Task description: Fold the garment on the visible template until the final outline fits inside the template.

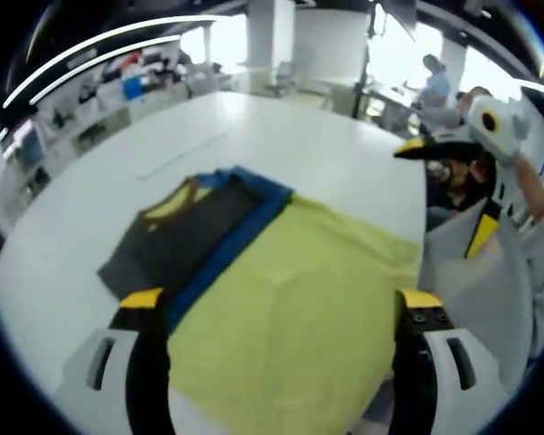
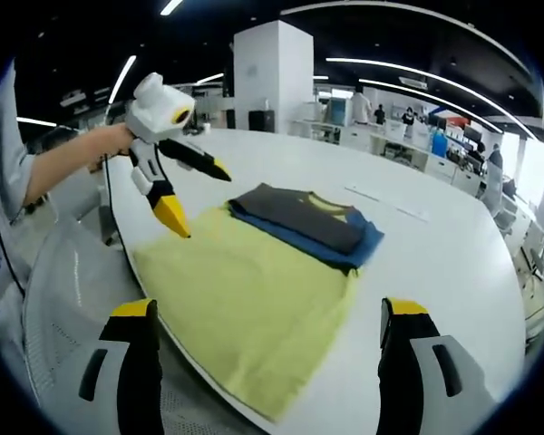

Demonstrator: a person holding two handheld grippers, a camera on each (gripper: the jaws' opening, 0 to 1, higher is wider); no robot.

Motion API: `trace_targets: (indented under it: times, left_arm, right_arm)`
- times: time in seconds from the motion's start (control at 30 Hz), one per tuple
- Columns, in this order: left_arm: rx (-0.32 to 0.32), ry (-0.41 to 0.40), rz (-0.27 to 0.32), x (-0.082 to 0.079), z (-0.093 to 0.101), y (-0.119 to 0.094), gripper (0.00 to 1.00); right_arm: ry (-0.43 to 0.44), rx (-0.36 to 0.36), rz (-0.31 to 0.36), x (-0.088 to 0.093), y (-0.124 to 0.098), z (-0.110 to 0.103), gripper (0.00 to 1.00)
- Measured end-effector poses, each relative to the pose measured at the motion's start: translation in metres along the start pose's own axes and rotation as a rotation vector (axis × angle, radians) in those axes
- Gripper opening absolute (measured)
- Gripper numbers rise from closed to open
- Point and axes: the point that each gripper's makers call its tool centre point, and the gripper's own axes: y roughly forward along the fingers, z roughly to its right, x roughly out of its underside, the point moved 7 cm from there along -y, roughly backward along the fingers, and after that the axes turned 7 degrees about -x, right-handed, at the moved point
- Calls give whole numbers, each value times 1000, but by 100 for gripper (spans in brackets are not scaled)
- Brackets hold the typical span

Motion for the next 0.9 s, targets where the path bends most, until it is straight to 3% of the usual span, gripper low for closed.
trace_targets:
  times: [0.17,0.9]
  left_arm:
    - [14,-6,8,9,-2,-8,99]
    - [-60,-31,63,46,-11,-60,99]
  right_arm:
    - [-9,1,-4,-4,4,-5,100]
    - [-37,11,-41,-7,11,-21,100]
